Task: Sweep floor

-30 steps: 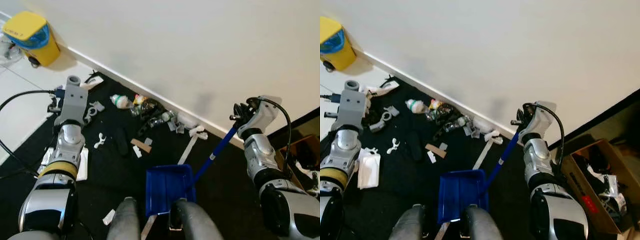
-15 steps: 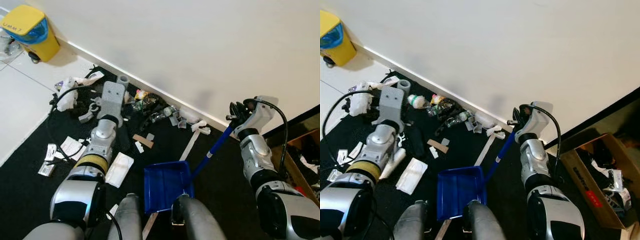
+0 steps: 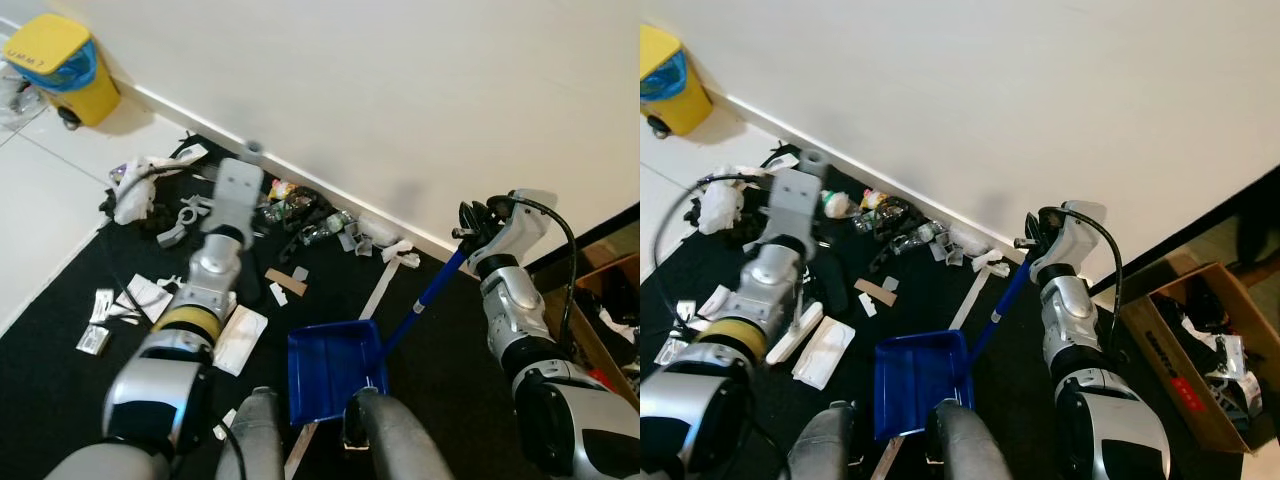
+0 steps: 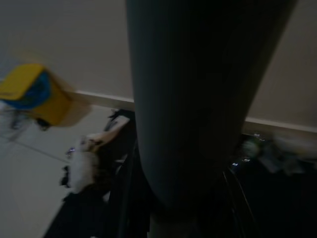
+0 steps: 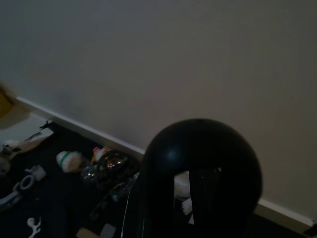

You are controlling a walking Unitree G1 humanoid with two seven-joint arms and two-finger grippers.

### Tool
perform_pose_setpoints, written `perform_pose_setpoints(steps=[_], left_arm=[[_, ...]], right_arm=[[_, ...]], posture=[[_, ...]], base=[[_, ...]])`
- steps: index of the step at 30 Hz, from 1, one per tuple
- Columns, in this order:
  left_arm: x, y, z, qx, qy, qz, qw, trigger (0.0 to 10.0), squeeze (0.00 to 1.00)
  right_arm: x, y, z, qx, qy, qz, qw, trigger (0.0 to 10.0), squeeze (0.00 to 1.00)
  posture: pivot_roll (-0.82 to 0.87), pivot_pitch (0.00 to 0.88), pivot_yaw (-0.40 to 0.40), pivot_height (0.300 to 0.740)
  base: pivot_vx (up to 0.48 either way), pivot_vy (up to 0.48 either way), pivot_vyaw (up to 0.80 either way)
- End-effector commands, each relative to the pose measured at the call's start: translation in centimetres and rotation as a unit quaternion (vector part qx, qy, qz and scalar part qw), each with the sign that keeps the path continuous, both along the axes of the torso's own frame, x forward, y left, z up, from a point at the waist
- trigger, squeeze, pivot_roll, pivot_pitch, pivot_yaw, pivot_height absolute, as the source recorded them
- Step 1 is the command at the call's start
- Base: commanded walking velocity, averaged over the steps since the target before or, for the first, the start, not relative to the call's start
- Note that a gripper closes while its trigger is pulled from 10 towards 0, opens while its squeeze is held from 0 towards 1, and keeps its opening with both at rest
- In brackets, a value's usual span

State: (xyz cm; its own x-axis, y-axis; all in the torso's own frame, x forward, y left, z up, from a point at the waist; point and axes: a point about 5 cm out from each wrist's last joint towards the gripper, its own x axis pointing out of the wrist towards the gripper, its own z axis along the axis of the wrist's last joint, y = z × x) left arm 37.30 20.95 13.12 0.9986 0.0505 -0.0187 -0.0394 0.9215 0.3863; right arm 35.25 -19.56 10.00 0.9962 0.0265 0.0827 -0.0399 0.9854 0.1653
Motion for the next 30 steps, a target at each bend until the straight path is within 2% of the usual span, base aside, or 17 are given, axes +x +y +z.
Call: perform_pose_setpoints(steps=[1, 5, 7, 8, 10, 11, 13, 15, 18, 27, 30], left_arm=[[-1.1, 2.1, -1.8, 0.029, 0.047, 0.031, 0.998, 10.0, 0.0], [-2.0, 4.6, -2.1, 0.049, 0.067, 0.059, 0.995, 10.0, 0.0], [-2.2, 4.9, -2.2, 0.048, 0.07, 0.065, 0.994, 10.0, 0.0], [-2.5, 5.4, -2.4, 0.046, 0.08, 0.072, 0.993, 10.0, 0.0], [-2.6, 5.4, -2.5, 0.04, 0.083, 0.074, 0.993, 10.0, 0.0], [-2.7, 5.3, -2.7, 0.024, 0.084, 0.077, 0.993, 10.0, 0.0], [-2.7, 5.3, -2.7, 0.024, 0.084, 0.077, 0.993, 10.0, 0.0], [-2.8, 5.0, -2.8, 0.002, 0.081, 0.076, 0.994, 10.0, 0.0], [-2.9, 4.5, -3.1, -0.017, 0.083, 0.074, 0.994, 10.0, 0.0], [-3.3, 3.5, -3.7, -0.087, 0.056, 0.092, 0.99, 10.0, 0.0], [-3.6, 3.2, -4.3, -0.089, 0.064, 0.093, 0.99, 10.0, 0.0]], right_arm=[[-0.2, -0.8, -0.2, 0.005, 0.004, -0.013, 1.0, 10.0, 0.0], [-0.2, -0.7, -0.3, 0.003, 0.011, -0.008, 1.0, 10.0, 0.0], [-0.2, -0.7, -0.4, 0.002, 0.014, -0.006, 1.0, 10.0, 0.0], [-0.2, -0.4, -0.8, 0.003, 0.031, 0.006, 0.999, 10.0, 0.0], [-0.2, -0.3, -0.9, 0.003, 0.038, 0.018, 0.999, 10.0, 0.0], [-0.2, 0.1, -1.2, 0.013, 0.047, 0.037, 0.998, 10.0, 0.0], [-0.2, 0.1, -1.2, 0.013, 0.047, 0.037, 0.998, 10.0, 0.0], [-0.2, 0.8, -1.4, 0.031, 0.05, 0.062, 0.996, 10.0, 0.0], [-0.3, 1.5, -1.6, 0.02, 0.05, 0.082, 0.995, 10.0, 0.0], [-0.9, 1.2, -2.2, 0.002, 0.047, 0.054, 0.997, 10.0, 0.0], [-0.9, 1.2, -2.2, -0.002, 0.046, 0.052, 0.998, 10.0, 0.0]], posture=[[0.0, 0.247, -0.11, 0.74], [0.03, 0.232, -0.116, 0.74], [0.03, 0.232, -0.116, 0.74], [0.03, 0.225, -0.116, 0.74], [0.04, 0.223, -0.115, 0.74], [0.04, 0.219, -0.114, 0.74], [0.04, 0.219, -0.114, 0.74], [0.05, 0.212, -0.104, 0.74], [0.05, 0.209, -0.094, 0.74], [0.06, 0.2, -0.068, 0.74], [0.05, 0.187, -0.062, 0.74]], base=[[0.0, 0.0, 0.0], [0.0, 0.0, 0.0], [0.0, 0.0, 0.0], [0.0, 0.0, 0.0], [0.0, 0.0, 0.0], [0.0, 0.0, 0.0], [0.0, 0.0, 0.0], [0.0, 0.0, 0.0], [0.0, 0.0, 0.0], [0.0, 0.0, 0.0], [0.0, 0.0, 0.0]])
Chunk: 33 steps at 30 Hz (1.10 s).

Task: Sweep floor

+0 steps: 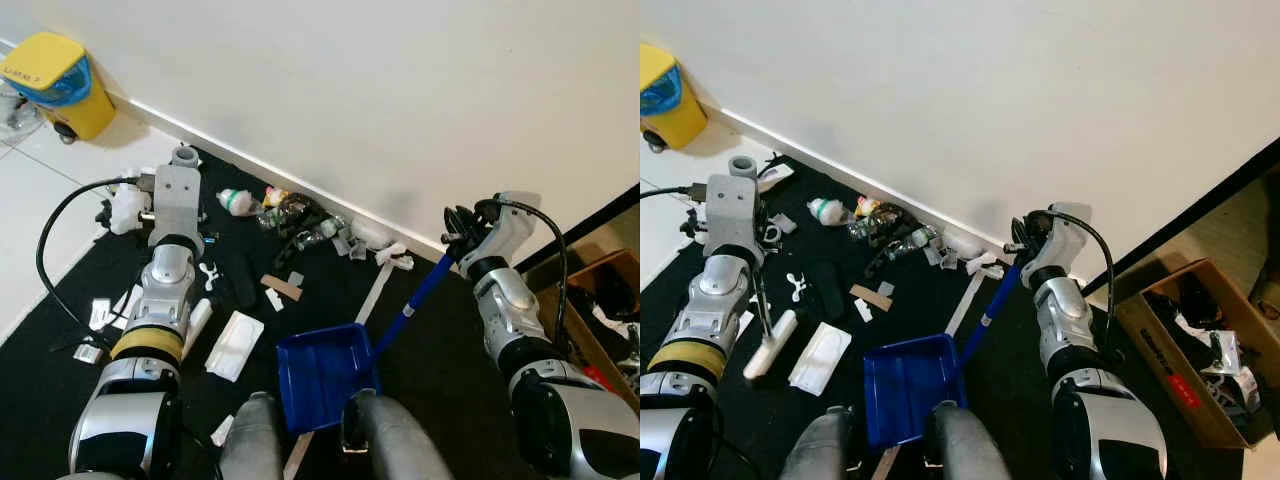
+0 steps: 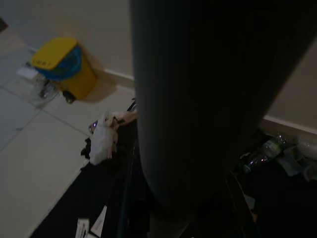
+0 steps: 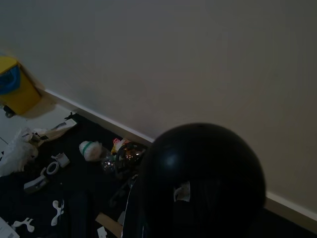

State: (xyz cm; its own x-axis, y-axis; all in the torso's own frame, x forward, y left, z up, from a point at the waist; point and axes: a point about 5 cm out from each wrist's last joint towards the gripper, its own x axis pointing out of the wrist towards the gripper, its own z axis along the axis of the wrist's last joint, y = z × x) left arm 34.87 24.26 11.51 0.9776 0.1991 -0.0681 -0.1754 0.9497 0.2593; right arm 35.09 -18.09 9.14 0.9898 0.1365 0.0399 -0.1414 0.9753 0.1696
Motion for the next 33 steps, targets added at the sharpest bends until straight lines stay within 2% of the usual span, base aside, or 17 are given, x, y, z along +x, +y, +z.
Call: perform_pose_setpoints(steps=[1, 17, 21, 24, 29, 33], left_arm=[[-1.2, -0.4, -3.0, -0.022, 0.053, 0.009, 0.998, 10.0, 0.0], [-1.9, 0.3, -3.7, -0.027, 0.066, 0.036, 0.997, 10.0, 0.0], [-2.5, 0.1, -4.8, -0.046, 0.082, 0.031, 0.995, 10.0, 0.0], [-2.8, -0.3, -5.2, -0.069, 0.076, 0.027, 0.994, 10.0, 0.0], [-3.9, 0.1, -5.7, -0.064, 0.059, 0.047, 0.995, 10.0, 0.0], [-4.0, 0.4, -5.4, -0.067, 0.048, 0.051, 0.995, 10.0, 0.0]], right_arm=[[-0.7, -0.3, -1.3, -0.005, 0.025, -0.005, 1.0, 10.0, 0.0], [-1.2, -0.8, -2.3, -0.011, 0.053, -0.027, 0.998, 10.0, 0.0], [-1.7, -0.7, -3.2, -0.006, 0.07, -0.035, 0.997, 10.0, 0.0], [-2.0, -0.7, -3.5, -0.005, 0.075, -0.04, 0.996, 10.0, 0.0], [-2.8, -1.4, -4.4, 0.0, 0.084, -0.065, 0.994, 10.0, 0.0], [-2.6, -1.7, -4.0, 0.006, 0.074, -0.071, 0.995, 10.0, 0.0]], posture=[[0.05, 0.187, -0.062, 0.74], [0.05, 0.15, -0.086, 0.74], [0.06, 0.126, -0.078, 0.74], [0.06, 0.112, -0.078, 0.74], [0.05, 0.08, -0.058, 0.74], [0.06, 0.075, -0.067, 0.74]], base=[[0.0, 0.0, 0.0], [0.0, 0.0, 0.0], [0.0, 0.0, 0.0], [0.0, 0.0, 0.0], [0.0, 0.0, 0.0], [0.0, 0.0, 0.0]])
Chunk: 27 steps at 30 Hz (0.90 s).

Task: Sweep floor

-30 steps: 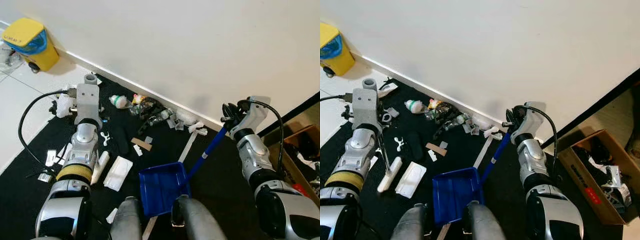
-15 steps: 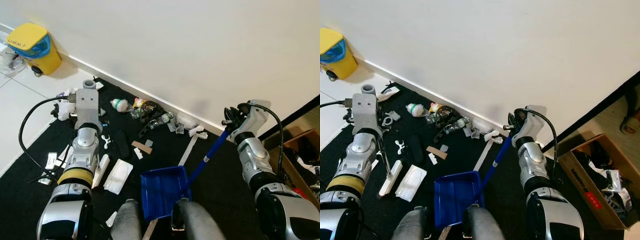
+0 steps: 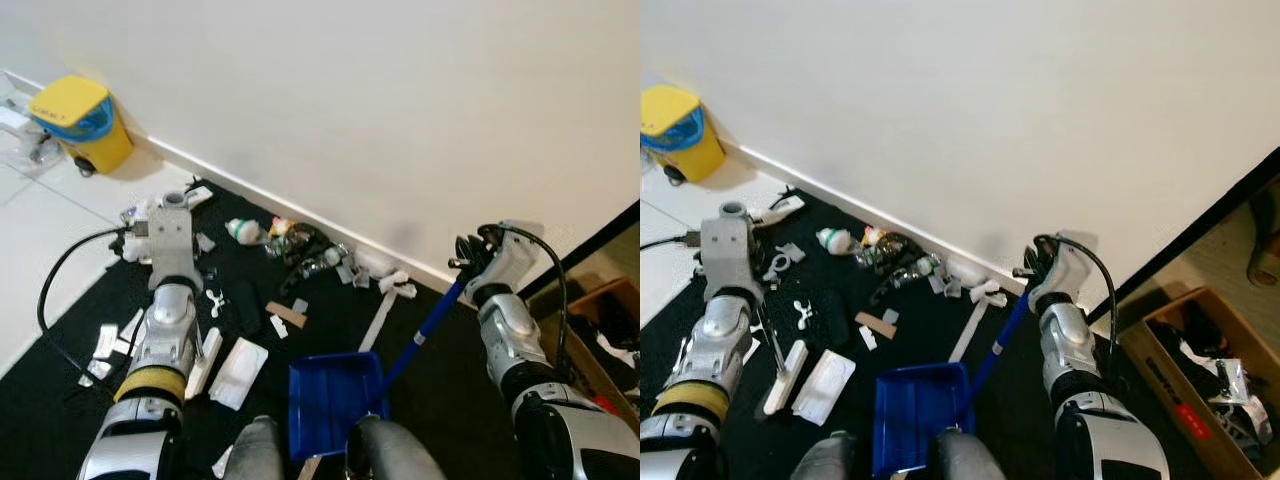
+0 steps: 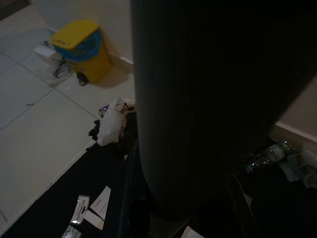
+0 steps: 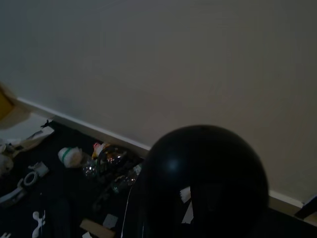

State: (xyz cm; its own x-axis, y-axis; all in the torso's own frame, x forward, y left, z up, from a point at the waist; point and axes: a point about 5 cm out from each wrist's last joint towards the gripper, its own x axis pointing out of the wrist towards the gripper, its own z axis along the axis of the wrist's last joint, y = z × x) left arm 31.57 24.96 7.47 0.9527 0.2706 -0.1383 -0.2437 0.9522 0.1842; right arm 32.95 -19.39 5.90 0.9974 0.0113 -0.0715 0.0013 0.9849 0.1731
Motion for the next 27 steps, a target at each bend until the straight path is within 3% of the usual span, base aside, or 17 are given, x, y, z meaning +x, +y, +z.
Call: perform_pose_setpoints(steps=[1, 6, 11, 15, 18, 22, 27], left_arm=[[-0.6, -0.2, -1.2, -0.023, 0.02, 0.012, 0.999, 10.0, 0.0], [-1.1, 0.5, -1.8, -0.017, 0.036, 0.035, 0.999, 10.0, 0.0], [-0.8, -0.5, -1.5, -0.004, 0.034, 0.004, 0.999, 10.0, 0.0], [-0.6, 0.5, -1.4, -0.008, 0.042, 0.031, 0.999, 10.0, 0.0], [-0.1, 0.5, -0.3, 0.012, 0.029, 0.013, 0.999, 10.0, 0.0], [0.1, 1.6, -0.1, 0.013, 0.038, 0.042, 0.998, 10.0, 0.0], [0.3, 1.7, 0.4, 0.028, 0.034, 0.03, 0.999, 10.0, 0.0]], right_arm=[[-0.4, -0.5, -0.6, 0.008, 0.018, -0.008, 1.0, 10.0, 0.0], [-0.4, -0.2, -0.9, -0.006, 0.029, 0.005, 1.0, 10.0, 0.0], [-0.3, -0.3, -0.8, -0.001, 0.03, -0.002, 1.0, 10.0, 0.0], [-0.3, 0.3, -1.0, -0.005, 0.037, 0.008, 0.999, 10.0, 0.0], [0.1, 0.4, -0.5, -0.002, 0.027, 0.009, 1.0, 10.0, 0.0], [0.4, 0.5, 0.0, -0.01, 0.02, 0.012, 1.0, 10.0, 0.0], [1.2, 0.4, 1.2, -0.008, -0.004, 0.01, 1.0, 10.0, 0.0]], posture=[[0.06, 0.078, -0.076, 0.74], [0.06, 0.096, -0.058, 0.74], [0.07, 0.094, -0.086, 0.74], [0.07, 0.113, -0.069, 0.74], [0.08, 0.12, -0.077, 0.74], [0.07, 0.12, -0.072, 0.74], [0.08, 0.104, -0.078, 0.74]], base=[[0.0, 0.0, 0.0], [0.0, 0.0, 0.0], [0.0, 0.0, 0.0], [0.0, 0.0, 0.0], [0.0, 0.0, 0.0], [0.0, 0.0, 0.0], [0.0, 0.0, 0.0]])
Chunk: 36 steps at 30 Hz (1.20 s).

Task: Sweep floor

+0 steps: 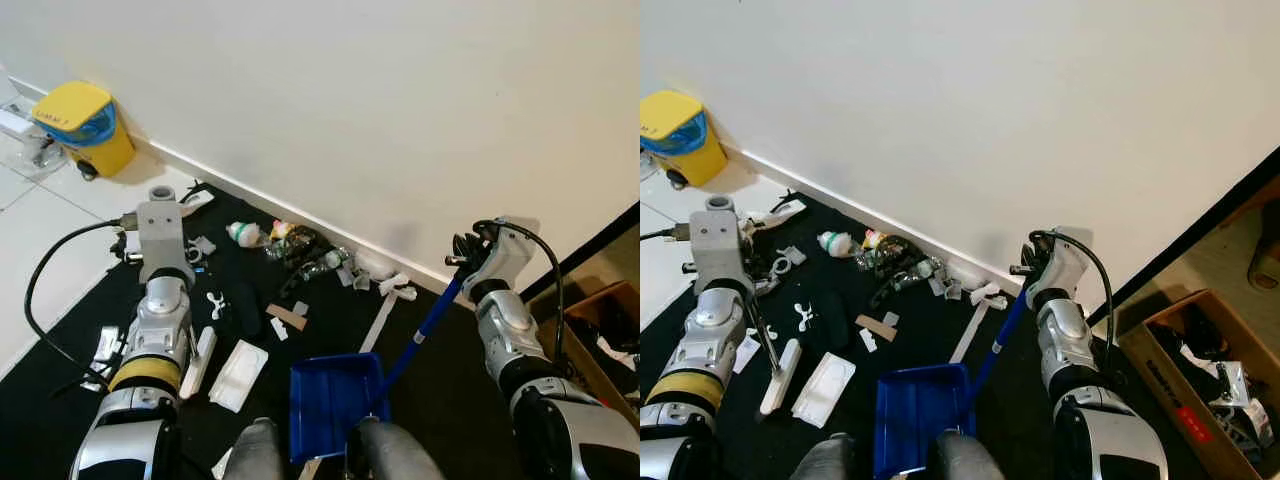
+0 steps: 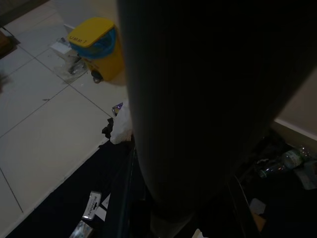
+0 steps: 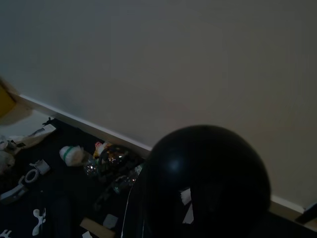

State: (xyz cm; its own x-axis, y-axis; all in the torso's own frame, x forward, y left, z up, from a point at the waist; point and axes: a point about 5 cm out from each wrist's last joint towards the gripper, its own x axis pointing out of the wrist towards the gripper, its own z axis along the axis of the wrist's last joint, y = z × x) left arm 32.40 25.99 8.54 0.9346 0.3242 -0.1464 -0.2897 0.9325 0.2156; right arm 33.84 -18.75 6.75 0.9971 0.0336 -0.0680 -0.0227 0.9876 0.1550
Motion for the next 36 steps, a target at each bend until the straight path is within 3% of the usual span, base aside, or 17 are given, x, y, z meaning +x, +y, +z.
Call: perform_pose_setpoints(steps=[1, 5, 8, 10, 16, 24, 31, 36], left_arm=[[-0.5, 0.7, -0.5, 0.019, 0.024, 0.001, 1.0, 10.0, 0.0], [-0.4, 1.0, -0.3, 0.024, 0.024, 0.001, 0.999, 10.0, 0.0], [0.2, 0.8, 0.3, 0.034, 0.02, -0.012, 0.999, 10.0, 0.0], [0.8, 0.3, 0.7, 0.036, 0.018, -0.028, 0.999, 10.0, 0.0], [1.6, -0.4, 1.2, 0.044, 0.025, -0.053, 0.997, 10.0, 0.0], [2.0, -1.0, 1.3, 0.057, 0.031, -0.088, 0.994, 10.0, 0.0], [1.2, -1.3, -0.4, 0.032, 0.044, -0.073, 0.996, 10.0, 0.0], [0.5, -1.5, -1.2, 0.02, 0.045, -0.061, 0.997, 10.0, 0.0]], right_arm=[[0.4, -0.3, 0.6, 0.0, -0.006, -0.003, 1.0, 10.0, 0.0], [0.6, -0.7, 1.0, -0.004, -0.013, -0.018, 1.0, 10.0, 0.0], [0.3, -2.0, 0.9, -0.002, -0.013, -0.066, 0.998, 10.0, 0.0], [-0.5, -3.2, 0.1, 0.012, -0.004, -0.113, 0.994, 10.0, 0.0], [-2.2, -3.8, -1.6, 0.017, 0.013, -0.133, 0.991, 10.0, 0.0], [-2.8, -2.8, -2.6, 0.032, 0.022, -0.128, 0.991, 10.0, 0.0], [-2.2, -1.7, -2.2, 0.017, 0.014, -0.088, 0.996, 10.0, 0.0], [-1.6, -1.8, -1.4, 0.008, 0.007, -0.078, 0.997, 10.0, 0.0]], posture=[[0.08, 0.104, -0.078, 0.74], [0.08, 0.129, -0.071, 0.74], [0.09, 0.139, -0.048, 0.74], [0.09, 0.136, -0.023, 0.74], [0.08, 0.125, 0.041, 0.74], [0.08, 0.082, 0.099, 0.74], [0.08, 0.09, 0.062, 0.74], [0.07, 0.095, 0.031, 0.74]], base=[[0.0, 0.0, 0.0], [0.0, 0.0, 0.0], [0.0, 0.0, 0.0], [0.0, 0.0, 0.0], [0.0, 0.0, 0.0], [0.0, 0.0, 0.0], [0.0, 0.0, 0.0], [0.0, 0.0, 0.0]])
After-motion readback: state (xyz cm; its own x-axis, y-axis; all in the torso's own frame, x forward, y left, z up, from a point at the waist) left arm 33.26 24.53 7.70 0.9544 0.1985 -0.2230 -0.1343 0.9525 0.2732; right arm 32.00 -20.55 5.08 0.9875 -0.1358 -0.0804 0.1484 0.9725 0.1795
